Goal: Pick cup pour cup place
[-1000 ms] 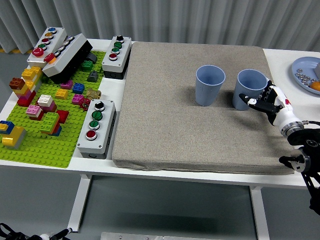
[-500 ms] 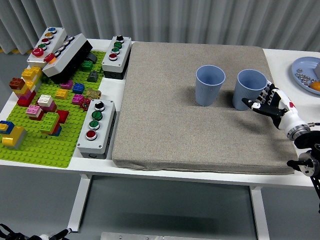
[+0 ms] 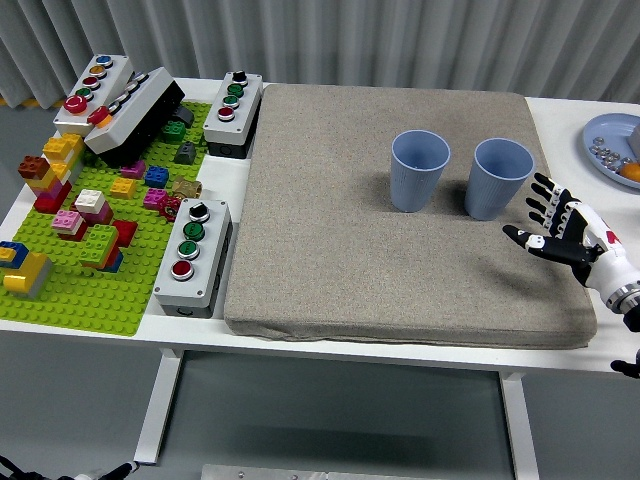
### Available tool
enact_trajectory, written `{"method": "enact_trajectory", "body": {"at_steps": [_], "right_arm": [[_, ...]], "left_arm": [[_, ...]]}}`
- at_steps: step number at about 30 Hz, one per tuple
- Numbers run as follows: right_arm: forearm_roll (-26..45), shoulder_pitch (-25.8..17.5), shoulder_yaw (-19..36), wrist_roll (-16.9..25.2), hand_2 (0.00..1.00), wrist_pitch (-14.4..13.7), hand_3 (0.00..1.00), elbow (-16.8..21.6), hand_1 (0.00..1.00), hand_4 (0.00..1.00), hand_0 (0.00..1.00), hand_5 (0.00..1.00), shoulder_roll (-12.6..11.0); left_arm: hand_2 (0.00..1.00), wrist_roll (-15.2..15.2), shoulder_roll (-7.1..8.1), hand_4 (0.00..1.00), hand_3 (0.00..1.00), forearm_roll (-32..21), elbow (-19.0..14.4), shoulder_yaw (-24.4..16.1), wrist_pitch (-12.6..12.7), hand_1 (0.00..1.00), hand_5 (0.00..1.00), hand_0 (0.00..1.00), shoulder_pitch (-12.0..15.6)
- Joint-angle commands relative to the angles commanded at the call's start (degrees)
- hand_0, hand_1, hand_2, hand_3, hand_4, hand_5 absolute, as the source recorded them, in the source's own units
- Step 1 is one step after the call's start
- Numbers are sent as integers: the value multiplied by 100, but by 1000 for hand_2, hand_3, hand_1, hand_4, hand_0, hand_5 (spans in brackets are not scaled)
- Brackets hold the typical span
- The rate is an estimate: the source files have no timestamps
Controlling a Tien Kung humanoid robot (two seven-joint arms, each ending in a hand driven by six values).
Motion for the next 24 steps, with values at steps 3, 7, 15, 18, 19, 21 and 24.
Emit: {"method": "enact_trajectory", "body": {"at_steps": [3, 7, 15, 18, 19, 21, 24], "right_arm": [[52, 127, 86, -7, 998, -24, 998, 13, 965, 855, 994, 272, -78], [166, 533, 188, -6, 998, -75, 998, -51, 965, 855, 994, 272, -253], [1158, 1666, 468, 14, 832, -628, 792, -438, 830, 722, 908, 906, -540], [1838, 1925, 533, 54, 832, -1093, 792, -600, 830, 722, 908, 906, -499], [1961, 1960, 532, 92, 832, -1196, 792, -653, 830, 722, 908, 906, -444], [2035, 1990, 537, 129, 787, -1313, 749, -733, 795, 700, 891, 998, -346], [1973, 2011, 547, 143, 787, -1353, 749, -856, 795, 700, 891, 998, -200]], "left_arm": [[873, 8, 3, 588, 776, 3, 0, -14, -5, 844, 998, 841, 15], [873, 13, 15, 588, 776, -19, 0, 1, -10, 844, 998, 841, 22], [873, 18, 85, 589, 776, -27, 0, 45, -30, 845, 998, 845, -26], [873, 18, 101, 589, 776, -18, 0, 25, -34, 845, 998, 845, -51], [873, 16, 98, 589, 776, -18, 0, 21, -36, 845, 998, 845, -65], [873, 11, 91, 590, 776, -25, 0, 16, -36, 845, 998, 844, -84], [873, 12, 72, 590, 776, -30, 0, 11, -40, 845, 998, 844, -103]]}}
